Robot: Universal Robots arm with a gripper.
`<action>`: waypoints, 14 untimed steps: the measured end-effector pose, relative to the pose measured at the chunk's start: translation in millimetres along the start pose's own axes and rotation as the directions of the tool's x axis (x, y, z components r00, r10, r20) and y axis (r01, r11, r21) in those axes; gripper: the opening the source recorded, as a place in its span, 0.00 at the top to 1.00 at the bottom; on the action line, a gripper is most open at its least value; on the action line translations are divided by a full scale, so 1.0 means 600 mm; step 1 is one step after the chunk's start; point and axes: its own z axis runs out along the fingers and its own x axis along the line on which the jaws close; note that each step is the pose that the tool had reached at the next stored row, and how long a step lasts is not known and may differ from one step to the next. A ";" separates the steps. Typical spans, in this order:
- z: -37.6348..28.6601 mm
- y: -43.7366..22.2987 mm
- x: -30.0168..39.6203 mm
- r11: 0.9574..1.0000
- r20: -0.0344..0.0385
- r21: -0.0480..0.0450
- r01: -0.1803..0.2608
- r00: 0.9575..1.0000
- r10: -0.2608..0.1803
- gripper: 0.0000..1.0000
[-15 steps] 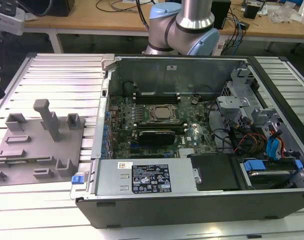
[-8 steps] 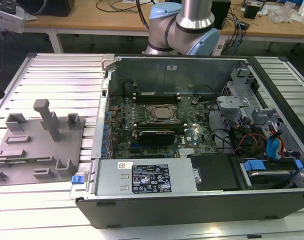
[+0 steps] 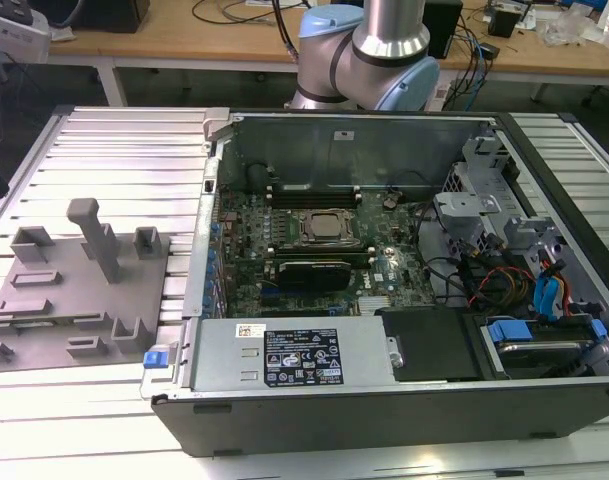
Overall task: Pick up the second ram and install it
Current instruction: 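Pick up the second ram and move it above second insertion slot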
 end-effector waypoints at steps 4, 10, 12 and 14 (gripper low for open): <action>0.000 0.000 0.000 0.999 -0.002 -0.001 0.041 0.999 -0.041 0.89; 0.000 0.000 0.000 0.996 -0.004 -0.002 0.092 0.996 -0.092 0.89; 0.000 0.000 0.000 0.994 -0.005 -0.003 0.113 0.994 -0.113 0.89; 0.000 0.000 0.000 0.992 -0.005 -0.003 0.129 0.992 -0.129 0.89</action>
